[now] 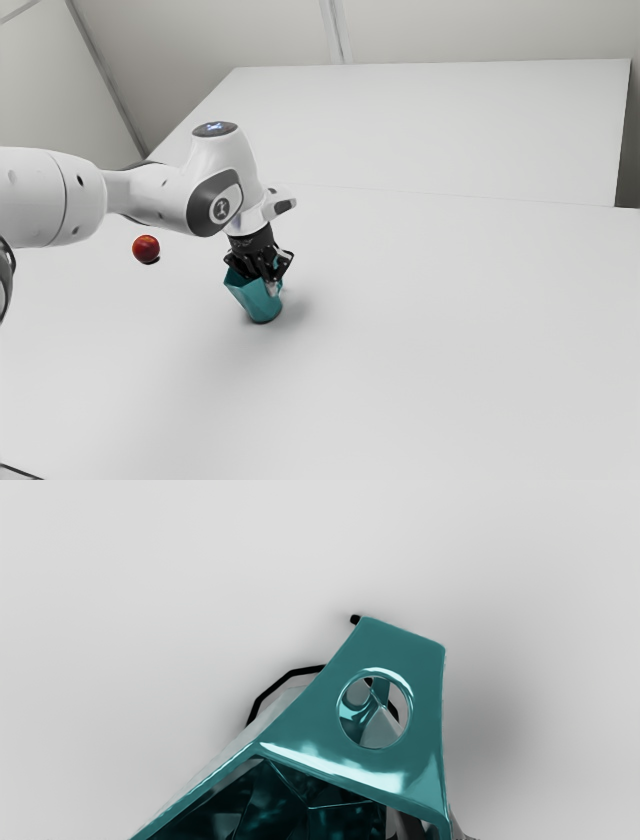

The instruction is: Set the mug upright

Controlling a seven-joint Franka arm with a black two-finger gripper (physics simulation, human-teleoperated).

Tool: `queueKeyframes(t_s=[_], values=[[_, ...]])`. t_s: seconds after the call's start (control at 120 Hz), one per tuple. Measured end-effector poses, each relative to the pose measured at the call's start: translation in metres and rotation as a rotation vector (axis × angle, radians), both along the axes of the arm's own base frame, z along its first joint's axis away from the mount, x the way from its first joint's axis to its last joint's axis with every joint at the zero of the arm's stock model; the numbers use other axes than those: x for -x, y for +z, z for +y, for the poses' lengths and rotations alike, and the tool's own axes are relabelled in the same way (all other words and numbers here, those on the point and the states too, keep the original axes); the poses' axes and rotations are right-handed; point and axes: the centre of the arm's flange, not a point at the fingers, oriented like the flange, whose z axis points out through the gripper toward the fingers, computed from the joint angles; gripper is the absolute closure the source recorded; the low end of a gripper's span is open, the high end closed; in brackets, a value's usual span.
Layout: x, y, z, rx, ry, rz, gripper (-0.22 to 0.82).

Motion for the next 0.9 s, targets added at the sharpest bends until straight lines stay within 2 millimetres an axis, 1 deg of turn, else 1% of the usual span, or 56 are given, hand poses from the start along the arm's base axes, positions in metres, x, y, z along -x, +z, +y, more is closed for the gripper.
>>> queueKeyframes(t_s=[0.125,0.175,0.25,0.333,0.45,0.6,0.733,0.9], values=[[0.000,0.005,0.000,0.007,0.010,-0.005,0.45],[0.001,0.009,0.000,0.009,0.012,-0.009,0.35],[0.001,0.018,0.000,0.010,0.013,-0.021,0.25],[0.001,0.029,-0.001,0.012,0.012,-0.038,0.17],[0.001,0.052,-0.001,0.013,0.012,-0.062,0.10],[-0.003,0.080,-0.003,0.011,-0.001,-0.094,0.05],[-0.005,0.113,-0.007,0.009,-0.019,-0.125,0.03],[-0.013,0.167,-0.007,-0.015,-0.039,-0.157,0.01]])
